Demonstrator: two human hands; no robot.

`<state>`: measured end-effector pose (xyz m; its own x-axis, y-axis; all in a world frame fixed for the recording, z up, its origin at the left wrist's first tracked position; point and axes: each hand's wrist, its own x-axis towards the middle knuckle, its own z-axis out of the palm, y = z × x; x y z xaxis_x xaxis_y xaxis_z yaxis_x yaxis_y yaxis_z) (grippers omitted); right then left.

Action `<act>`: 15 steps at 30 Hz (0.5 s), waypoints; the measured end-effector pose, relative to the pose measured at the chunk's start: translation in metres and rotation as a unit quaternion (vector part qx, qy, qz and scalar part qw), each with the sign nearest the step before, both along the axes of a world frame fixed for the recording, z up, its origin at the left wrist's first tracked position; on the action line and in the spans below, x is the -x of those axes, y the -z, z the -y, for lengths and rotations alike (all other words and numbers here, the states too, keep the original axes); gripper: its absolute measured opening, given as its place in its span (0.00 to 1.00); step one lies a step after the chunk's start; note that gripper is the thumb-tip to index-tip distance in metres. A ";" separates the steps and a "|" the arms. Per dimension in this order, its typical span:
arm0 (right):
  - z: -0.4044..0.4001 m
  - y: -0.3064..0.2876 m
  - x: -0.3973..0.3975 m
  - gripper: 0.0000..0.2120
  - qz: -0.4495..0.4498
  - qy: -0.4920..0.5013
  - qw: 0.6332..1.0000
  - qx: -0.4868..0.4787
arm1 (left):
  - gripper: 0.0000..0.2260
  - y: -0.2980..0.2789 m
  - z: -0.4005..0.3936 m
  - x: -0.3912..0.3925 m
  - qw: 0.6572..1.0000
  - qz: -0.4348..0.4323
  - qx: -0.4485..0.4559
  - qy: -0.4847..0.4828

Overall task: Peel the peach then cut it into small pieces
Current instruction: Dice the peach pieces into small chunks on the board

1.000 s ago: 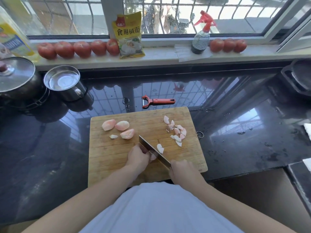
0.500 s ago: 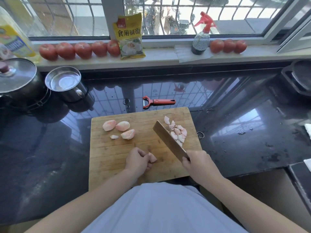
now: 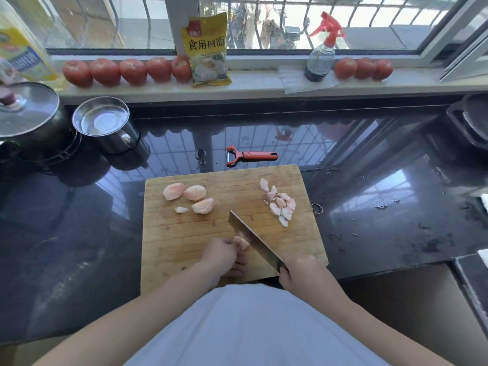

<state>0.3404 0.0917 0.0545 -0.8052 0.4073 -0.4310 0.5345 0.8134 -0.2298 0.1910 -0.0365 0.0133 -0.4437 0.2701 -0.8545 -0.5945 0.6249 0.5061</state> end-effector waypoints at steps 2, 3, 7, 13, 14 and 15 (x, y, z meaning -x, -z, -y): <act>0.001 0.000 -0.002 0.10 0.004 -0.009 1.000 -0.011 | 0.16 0.002 -0.001 -0.002 1.000 -0.006 -0.005 0.007; 0.001 0.000 -0.002 0.10 0.001 -0.014 1.000 -0.017 | 0.16 0.001 -0.002 -0.003 1.000 -0.012 -0.005 0.008; 0.002 -0.002 -0.004 0.10 -0.003 -0.047 0.997 -0.057 | 0.17 -0.003 -0.003 -0.005 0.998 -0.056 0.002 0.036; -0.004 0.009 -0.005 0.17 -0.025 -0.092 0.989 -0.112 | 0.19 -0.009 -0.002 -0.006 0.992 -0.099 0.000 0.079; -0.004 0.010 -0.005 0.18 -0.020 -0.094 0.989 -0.113 | 0.19 -0.009 -0.002 -0.006 0.991 -0.107 0.004 0.086; -0.004 0.009 -0.005 0.18 -0.013 -0.098 0.989 -0.110 | 0.19 -0.009 -0.002 -0.006 0.990 -0.110 0.005 0.092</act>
